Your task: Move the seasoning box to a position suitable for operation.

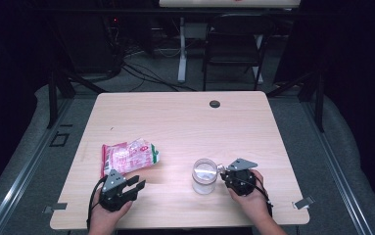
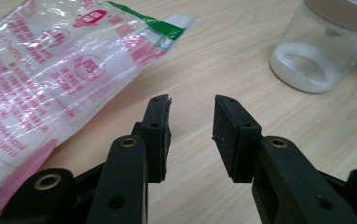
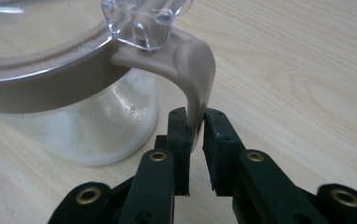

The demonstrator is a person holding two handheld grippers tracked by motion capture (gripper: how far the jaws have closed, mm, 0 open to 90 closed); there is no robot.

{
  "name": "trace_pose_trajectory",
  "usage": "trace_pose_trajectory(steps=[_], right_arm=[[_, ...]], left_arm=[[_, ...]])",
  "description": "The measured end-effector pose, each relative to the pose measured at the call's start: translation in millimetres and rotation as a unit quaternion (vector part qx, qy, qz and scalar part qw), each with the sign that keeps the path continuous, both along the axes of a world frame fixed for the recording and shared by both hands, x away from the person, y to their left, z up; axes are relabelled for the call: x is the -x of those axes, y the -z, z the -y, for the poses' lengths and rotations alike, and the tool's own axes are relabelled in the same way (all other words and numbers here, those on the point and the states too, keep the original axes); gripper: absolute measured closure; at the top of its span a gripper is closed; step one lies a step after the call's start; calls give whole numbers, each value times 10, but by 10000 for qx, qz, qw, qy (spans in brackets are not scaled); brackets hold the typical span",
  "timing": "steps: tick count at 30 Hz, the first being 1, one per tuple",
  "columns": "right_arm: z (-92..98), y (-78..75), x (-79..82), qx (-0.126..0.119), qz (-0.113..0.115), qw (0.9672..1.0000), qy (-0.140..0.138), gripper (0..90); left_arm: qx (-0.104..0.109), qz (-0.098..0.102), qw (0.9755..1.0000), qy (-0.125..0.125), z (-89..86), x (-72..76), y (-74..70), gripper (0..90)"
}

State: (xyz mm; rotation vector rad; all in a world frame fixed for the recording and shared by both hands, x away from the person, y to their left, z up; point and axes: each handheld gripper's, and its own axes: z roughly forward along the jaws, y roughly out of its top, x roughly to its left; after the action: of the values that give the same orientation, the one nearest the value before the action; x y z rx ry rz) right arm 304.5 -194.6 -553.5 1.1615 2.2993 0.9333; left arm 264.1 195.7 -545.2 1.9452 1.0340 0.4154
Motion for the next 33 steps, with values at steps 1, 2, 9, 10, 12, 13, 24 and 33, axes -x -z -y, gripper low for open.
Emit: trace_pose_trajectory(steps=[1, 2, 9, 10, 12, 13, 24, 33], right_arm=[[0, 0, 0, 0, 0, 10000, 0, 810], [-3, -4, 35, -17, 0, 10000, -24, 805], [-56, -5, 153, -53, -23, 9998, -189, 804], [-68, -4, 165, -100, -21, 9998, -183, 803], [-97, -1, 207, -130, -63, 9996, -234, 802], [-111, 1, 225, -124, -67, 9996, -241, 801], [-142, -7, 290, -437, -202, 9980, -409, 750], [-86, -62, 349, -571, -160, 9969, -522, 667]], left_arm=[[0, 0, 10000, 0, 0, 0, 0, 661], [2, 22, 10000, 28, 33, 2, 9, 661], [24, -23, 10000, 68, 41, 13, 14, 661], [13, -33, 10000, 67, 36, 17, 13, 661], [17, -44, 10000, 78, 31, 24, 12, 662], [36, -23, 10000, 68, 33, 27, 15, 661], [-71, 2, 10000, 18, 8, 71, 15, 660], [-59, -175, 9995, -245, -4, 16, 60, 633]])
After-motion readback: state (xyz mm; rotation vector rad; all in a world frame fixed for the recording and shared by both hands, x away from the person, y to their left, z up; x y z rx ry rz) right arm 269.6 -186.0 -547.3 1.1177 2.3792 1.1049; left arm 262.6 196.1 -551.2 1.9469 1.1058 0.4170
